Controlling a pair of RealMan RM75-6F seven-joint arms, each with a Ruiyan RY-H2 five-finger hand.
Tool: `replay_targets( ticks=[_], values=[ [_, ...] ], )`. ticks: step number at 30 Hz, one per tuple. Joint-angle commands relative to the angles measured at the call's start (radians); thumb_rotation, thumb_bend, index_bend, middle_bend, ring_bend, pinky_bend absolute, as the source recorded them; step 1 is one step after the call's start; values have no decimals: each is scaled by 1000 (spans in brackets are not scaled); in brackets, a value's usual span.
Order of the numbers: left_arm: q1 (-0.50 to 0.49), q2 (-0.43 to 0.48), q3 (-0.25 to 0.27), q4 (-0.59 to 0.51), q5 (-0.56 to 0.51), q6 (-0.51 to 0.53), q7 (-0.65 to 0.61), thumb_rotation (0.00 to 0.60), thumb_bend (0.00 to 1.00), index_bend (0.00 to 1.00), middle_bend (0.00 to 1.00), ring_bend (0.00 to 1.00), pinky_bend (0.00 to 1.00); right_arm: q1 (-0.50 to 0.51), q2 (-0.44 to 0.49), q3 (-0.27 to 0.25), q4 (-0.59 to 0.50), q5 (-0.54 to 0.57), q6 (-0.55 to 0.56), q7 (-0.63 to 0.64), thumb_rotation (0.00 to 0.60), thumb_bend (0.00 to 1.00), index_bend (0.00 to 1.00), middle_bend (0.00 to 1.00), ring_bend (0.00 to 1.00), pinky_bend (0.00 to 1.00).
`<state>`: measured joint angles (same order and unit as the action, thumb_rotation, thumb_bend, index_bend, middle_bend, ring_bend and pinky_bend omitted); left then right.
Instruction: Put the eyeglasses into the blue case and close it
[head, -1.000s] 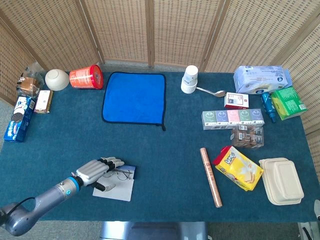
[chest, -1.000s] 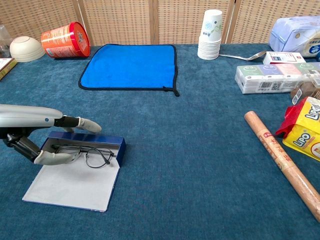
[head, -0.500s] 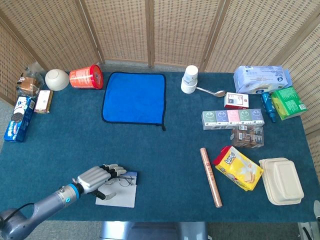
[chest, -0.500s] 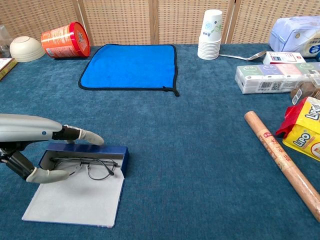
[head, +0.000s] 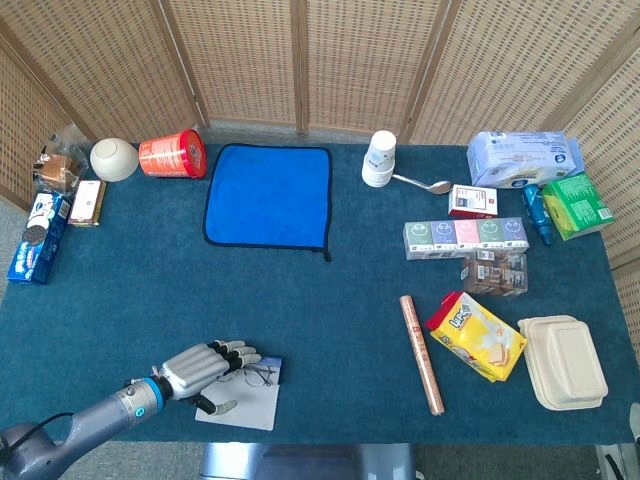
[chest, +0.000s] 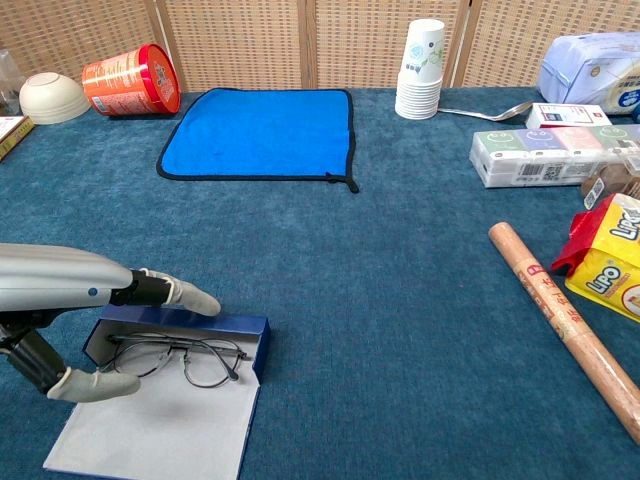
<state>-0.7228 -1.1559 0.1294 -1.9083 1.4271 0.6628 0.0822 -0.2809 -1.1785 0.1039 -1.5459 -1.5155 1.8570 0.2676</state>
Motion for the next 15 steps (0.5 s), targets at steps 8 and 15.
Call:
replay_targets(
  ticks=[8,15],
  values=[
    [20,12,28,-14,45,22,-12,292,354,3,77,0,121,1,1,-4,-6,-9,2,-8,600,350,0,19,0,100],
    [38,16,48,-17,80,42,-33,297,355,3,77,0,119,1,2,-7,-10,-21,7,-16,600,351,0,19,0,103]
  ],
)
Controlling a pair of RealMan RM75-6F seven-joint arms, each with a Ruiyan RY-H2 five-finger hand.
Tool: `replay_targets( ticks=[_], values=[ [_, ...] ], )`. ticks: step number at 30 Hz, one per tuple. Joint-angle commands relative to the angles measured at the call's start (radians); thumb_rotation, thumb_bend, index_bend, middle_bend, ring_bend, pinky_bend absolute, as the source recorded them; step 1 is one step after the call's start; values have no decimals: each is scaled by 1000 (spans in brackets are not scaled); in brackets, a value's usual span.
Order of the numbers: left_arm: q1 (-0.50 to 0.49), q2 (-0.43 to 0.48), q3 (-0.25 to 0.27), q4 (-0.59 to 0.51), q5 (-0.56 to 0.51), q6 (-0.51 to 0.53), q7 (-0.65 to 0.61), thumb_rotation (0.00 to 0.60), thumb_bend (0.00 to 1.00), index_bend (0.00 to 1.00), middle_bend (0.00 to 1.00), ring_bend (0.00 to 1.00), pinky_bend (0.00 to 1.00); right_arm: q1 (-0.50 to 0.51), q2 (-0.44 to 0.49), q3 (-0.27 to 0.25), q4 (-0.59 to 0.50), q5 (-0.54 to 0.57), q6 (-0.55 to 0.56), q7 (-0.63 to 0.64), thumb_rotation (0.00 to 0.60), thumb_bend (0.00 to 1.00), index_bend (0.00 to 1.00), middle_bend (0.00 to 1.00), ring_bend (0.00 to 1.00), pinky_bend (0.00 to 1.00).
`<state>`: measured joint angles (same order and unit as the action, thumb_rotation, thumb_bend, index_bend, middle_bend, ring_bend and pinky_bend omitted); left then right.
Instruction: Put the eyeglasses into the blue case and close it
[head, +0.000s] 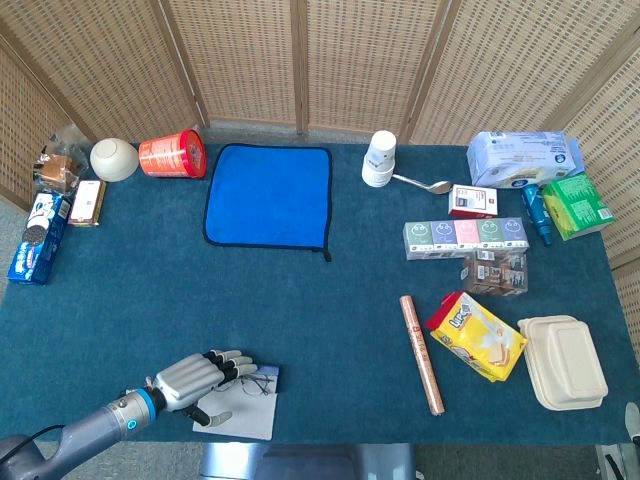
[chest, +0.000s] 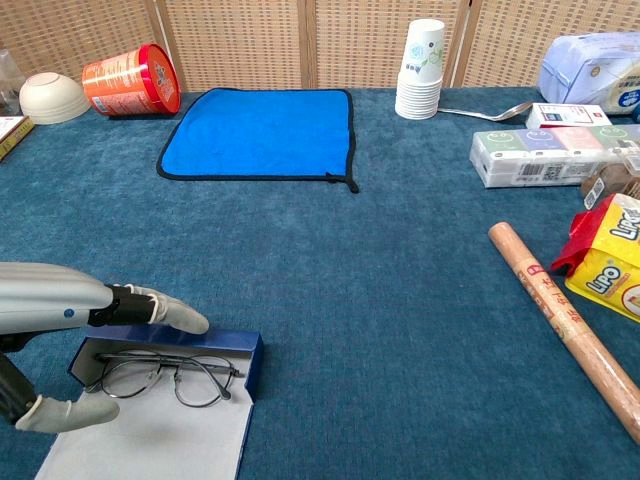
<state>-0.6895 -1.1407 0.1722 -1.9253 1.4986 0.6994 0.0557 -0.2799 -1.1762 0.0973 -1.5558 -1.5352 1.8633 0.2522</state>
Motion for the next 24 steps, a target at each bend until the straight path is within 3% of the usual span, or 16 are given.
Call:
replay_targets(
  ticks=[1,24],
  values=[
    [7,2,8,0,13,8,-8,295,355,2,76,0,119,-1,0,-1,0,-3,2,-1,600,351,0,19,0,103],
    [51,20,48,-18,57,50,-12,290,356,0,70,0,113,6,-6,-13,15,-25,-2,6,600,349,0,18,0,105]
  ],
)
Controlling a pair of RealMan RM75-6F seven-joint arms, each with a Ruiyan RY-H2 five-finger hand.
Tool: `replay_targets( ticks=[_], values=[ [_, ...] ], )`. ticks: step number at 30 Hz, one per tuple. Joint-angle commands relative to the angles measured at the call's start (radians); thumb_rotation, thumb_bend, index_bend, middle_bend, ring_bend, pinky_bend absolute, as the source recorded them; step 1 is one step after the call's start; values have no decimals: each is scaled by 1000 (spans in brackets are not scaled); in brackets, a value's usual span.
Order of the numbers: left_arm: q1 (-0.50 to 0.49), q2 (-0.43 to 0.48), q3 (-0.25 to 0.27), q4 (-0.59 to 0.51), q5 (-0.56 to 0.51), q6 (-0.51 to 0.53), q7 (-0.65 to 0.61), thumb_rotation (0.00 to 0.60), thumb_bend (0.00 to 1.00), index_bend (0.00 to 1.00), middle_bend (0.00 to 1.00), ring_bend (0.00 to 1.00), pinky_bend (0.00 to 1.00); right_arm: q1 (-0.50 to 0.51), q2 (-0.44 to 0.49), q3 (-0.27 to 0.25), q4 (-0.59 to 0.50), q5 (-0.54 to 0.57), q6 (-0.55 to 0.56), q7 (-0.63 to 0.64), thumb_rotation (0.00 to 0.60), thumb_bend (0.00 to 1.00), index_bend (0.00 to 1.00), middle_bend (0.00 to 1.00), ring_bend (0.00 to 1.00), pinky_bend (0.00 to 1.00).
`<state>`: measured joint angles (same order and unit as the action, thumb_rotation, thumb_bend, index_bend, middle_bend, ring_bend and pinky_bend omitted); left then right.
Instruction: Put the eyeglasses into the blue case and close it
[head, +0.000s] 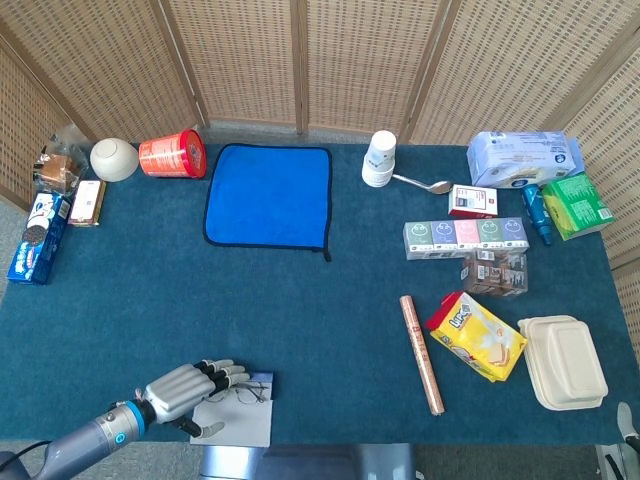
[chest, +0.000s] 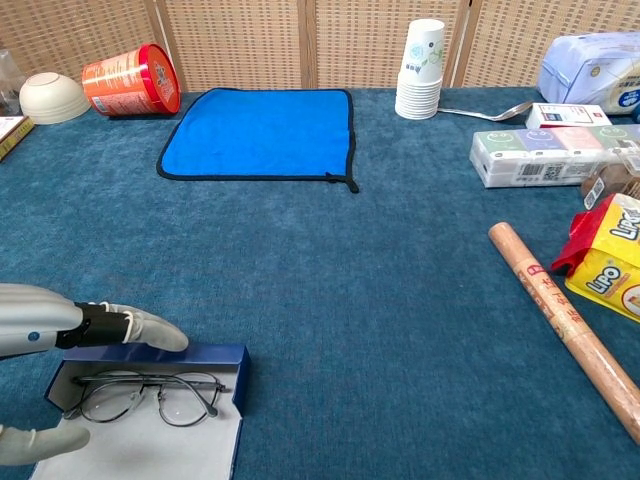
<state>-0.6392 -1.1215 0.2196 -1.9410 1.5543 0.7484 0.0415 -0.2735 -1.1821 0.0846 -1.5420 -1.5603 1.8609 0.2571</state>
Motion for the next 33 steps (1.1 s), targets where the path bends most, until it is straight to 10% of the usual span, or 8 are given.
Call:
replay_targets(
  ticks=[1,33],
  values=[
    [2,1,1,-3,2,2,4,292,356,0,70,0,110,0,-1,-1,2,1,0,3,600,348,0,18,0,105],
    [39,10,23,-30,27,24,39,296,355,0,69,0,98,-13,-7,-15,40,-5,16,40,600,347,0,19,0,109]
  ],
)
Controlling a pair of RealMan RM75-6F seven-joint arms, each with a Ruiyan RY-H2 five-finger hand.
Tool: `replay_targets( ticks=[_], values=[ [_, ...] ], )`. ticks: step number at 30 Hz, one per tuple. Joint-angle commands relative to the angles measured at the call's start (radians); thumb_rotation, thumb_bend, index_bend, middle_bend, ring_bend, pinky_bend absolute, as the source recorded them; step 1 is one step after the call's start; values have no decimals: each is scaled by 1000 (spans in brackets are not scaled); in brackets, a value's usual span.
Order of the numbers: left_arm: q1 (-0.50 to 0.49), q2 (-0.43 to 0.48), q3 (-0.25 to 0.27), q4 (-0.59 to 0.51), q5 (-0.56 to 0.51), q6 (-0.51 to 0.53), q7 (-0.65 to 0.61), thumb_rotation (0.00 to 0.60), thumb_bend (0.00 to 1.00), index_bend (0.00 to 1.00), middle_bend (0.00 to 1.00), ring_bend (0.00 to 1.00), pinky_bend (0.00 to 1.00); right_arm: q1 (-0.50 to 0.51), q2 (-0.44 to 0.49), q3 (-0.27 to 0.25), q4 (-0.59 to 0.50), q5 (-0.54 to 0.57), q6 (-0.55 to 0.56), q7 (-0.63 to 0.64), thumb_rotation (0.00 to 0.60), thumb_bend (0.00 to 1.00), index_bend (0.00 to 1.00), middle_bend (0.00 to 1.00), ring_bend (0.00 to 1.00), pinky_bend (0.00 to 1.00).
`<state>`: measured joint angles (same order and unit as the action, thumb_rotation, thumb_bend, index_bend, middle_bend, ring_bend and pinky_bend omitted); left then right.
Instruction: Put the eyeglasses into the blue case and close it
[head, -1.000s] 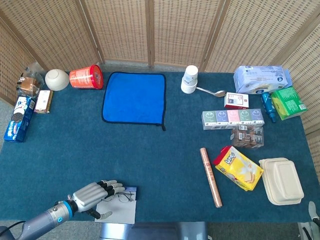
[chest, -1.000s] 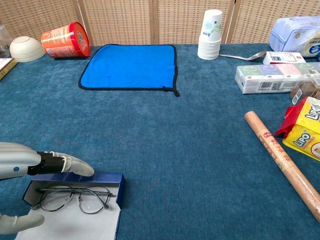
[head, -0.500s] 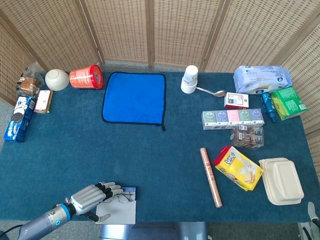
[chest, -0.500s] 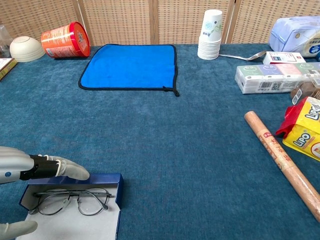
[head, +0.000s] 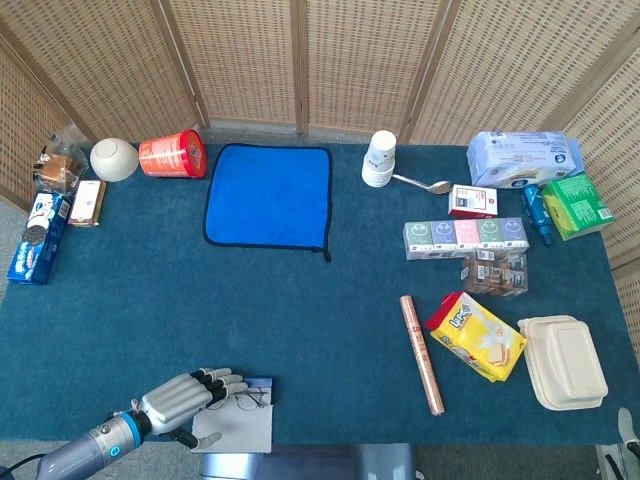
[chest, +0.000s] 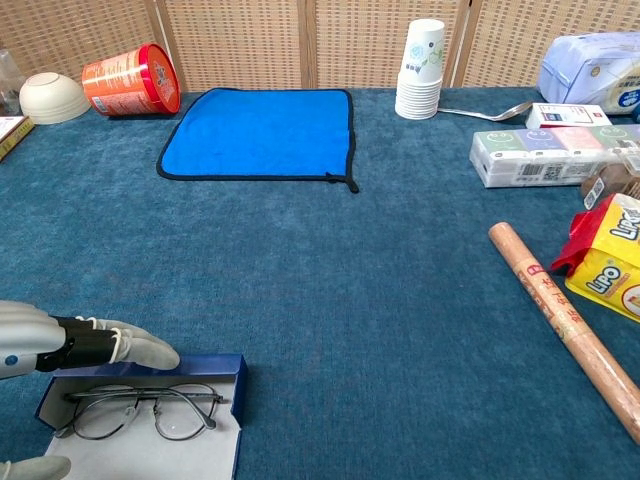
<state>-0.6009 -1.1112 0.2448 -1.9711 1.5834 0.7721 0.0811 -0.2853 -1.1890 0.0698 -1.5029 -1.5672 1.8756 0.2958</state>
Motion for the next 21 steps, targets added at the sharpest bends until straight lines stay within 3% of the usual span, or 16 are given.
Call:
replay_targets(
  ticks=[1,8,21],
  values=[
    [1,-1,-3,2,-4,2,-1,296,356,0,68,0,96,-2,1,0,2,2,2,2,600,347,0,19,0,109],
    [33,1,-18,18,-17,61,21,293,355,0,65,0,97,0,-1,1,14,2,-2,16,600,347,0,18,0,108],
    [248,-64,7,116,128,416,124,313,355,0,29,0,23,53,-5,10,56,-13,-63,47,600,347,0,18,0,108]
  ],
)
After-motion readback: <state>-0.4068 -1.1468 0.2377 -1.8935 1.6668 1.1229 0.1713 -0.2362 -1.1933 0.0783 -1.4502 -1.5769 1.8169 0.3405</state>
